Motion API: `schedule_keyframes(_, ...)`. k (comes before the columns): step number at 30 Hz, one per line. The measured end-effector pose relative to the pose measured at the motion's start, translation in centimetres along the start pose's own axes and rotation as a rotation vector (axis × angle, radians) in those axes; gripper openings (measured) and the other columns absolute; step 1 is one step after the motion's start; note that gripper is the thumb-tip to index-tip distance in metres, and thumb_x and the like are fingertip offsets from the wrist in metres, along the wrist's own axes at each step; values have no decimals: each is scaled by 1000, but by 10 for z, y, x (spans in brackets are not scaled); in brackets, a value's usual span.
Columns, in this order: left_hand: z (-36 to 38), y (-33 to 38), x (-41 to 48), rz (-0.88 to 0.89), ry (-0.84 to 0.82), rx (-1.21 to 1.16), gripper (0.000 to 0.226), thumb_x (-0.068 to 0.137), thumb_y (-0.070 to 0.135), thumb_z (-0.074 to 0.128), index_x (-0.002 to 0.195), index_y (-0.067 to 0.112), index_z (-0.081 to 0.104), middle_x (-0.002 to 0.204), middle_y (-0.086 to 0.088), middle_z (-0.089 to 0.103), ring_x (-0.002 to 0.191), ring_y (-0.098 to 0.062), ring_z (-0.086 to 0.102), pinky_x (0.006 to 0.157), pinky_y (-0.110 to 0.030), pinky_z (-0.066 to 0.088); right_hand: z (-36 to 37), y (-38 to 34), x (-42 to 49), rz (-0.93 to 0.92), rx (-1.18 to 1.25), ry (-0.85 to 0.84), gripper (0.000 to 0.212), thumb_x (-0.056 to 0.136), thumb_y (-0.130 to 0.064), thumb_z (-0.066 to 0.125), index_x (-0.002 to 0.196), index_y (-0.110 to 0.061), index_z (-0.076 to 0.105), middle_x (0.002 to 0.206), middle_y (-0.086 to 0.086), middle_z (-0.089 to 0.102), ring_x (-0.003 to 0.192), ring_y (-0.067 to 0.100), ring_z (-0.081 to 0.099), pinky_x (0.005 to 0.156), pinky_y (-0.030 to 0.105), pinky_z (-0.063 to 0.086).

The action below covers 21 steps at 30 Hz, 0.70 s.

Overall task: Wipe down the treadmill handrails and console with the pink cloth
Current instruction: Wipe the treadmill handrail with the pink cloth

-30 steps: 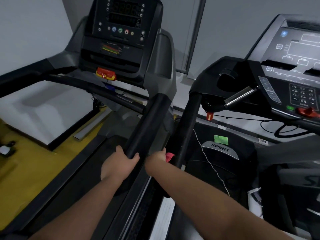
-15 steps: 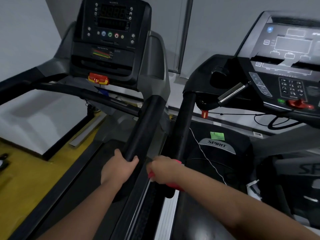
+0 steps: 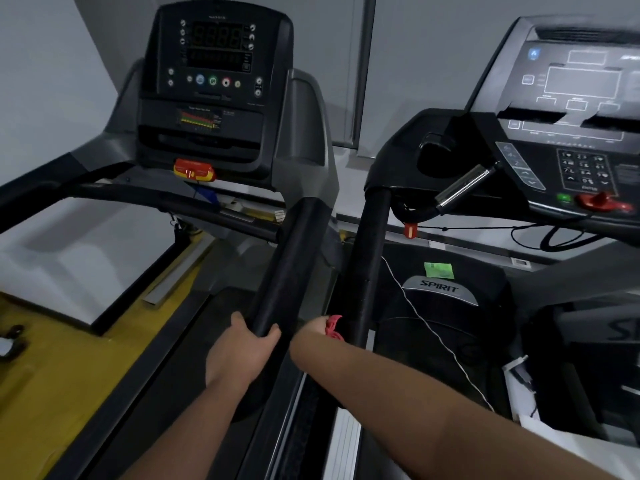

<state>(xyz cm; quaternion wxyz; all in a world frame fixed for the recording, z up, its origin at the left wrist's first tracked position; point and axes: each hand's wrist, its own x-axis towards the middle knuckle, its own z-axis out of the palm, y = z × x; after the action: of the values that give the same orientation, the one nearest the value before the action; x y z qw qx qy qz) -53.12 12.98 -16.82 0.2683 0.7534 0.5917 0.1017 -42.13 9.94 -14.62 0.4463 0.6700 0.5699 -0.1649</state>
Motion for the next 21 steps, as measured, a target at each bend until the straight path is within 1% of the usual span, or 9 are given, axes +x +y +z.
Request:
schedule_keyframes(3, -1, 0, 1, -15, -2, 7, 65, 84, 60, 50, 127, 13, 40, 88, 2, 60, 74, -17, 59, 64, -31, 52, 13, -1, -5, -102, 23, 173, 42, 99, -25, 41, 138, -9, 41, 138, 9, 47, 122, 28, 48, 99, 40, 42)
schedule_keyframes(5, 0, 0, 0, -23, -4, 15, 64, 84, 60, 50, 126, 13, 40, 88, 2, 60, 73, -17, 59, 62, -30, 51, 31, 5, -15, -220, 190, 374, 32, 95, -19, 42, 123, -9, 55, 123, 10, 58, 111, 27, 55, 95, 36, 41)
schedule_keyframes(8, 0, 0, -1, -28, 6, 32, 57, 84, 59, 49, 118, 14, 42, 82, 2, 60, 70, -17, 59, 59, -30, 49, 68, 26, -26, -404, 509, 770, 33, 85, -30, 38, 99, -15, 65, 101, 11, 64, 99, 27, 60, 106, 37, 33)
schedule_keyframes(10, 0, 0, -1, -27, 11, 42, 55, 85, 59, 48, 117, 14, 42, 82, 1, 60, 69, -17, 59, 57, -30, 47, 94, 41, -20, -420, 652, 896, 32, 85, -33, 40, 101, -21, 65, 108, 4, 63, 111, 21, 57, 115, 31, 22)
schedule_keyframes(12, 0, 1, -2, -27, 12, 44, 54, 85, 59, 48, 116, 15, 42, 81, 1, 60, 68, -16, 59, 55, -29, 45, 105, 48, -18, -380, 748, 924, 29, 89, -31, 44, 109, -22, 63, 118, 2, 62, 130, 19, 45, 114, 22, 9)
schedule_keyframes(13, 0, 1, -2, -27, 12, 44, 54, 85, 59, 48, 115, 16, 42, 81, 1, 60, 67, -16, 59, 54, -28, 45, 104, 47, -19, -344, 758, 947, 34, 89, -32, 40, 111, -20, 63, 117, 4, 62, 133, 22, 42, 113, 24, 10)
schedule_keyframes(15, 1, 2, -2, -26, 12, 44, 51, 85, 59, 47, 112, 16, 42, 80, 1, 60, 66, -15, 58, 53, -28, 44, 94, 38, -18, -225, 691, 982, 44, 89, -33, 31, 113, -14, 62, 110, 11, 64, 131, 31, 44, 113, 35, 16)
schedule_keyframes(18, 0, 2, -3, -26, 13, 37, 48, 85, 59, 49, 106, 17, 42, 79, 2, 60, 65, -15, 58, 53, -28, 45, 63, 29, -14, -18, 609, 754, 40, 95, -24, 38, 130, -7, 48, 135, 19, 49, 140, 33, 28, 117, 38, 4)
schedule_keyframes(21, 0, 3, -4, -34, 5, 37, 50, 85, 59, 49, 108, 16, 42, 80, 2, 59, 66, -15, 58, 51, -27, 42, 33, 26, -8, 73, 395, 508, 47, 95, -20, 45, 139, -4, 39, 144, 23, 38, 139, 34, 28, 118, 43, 6)
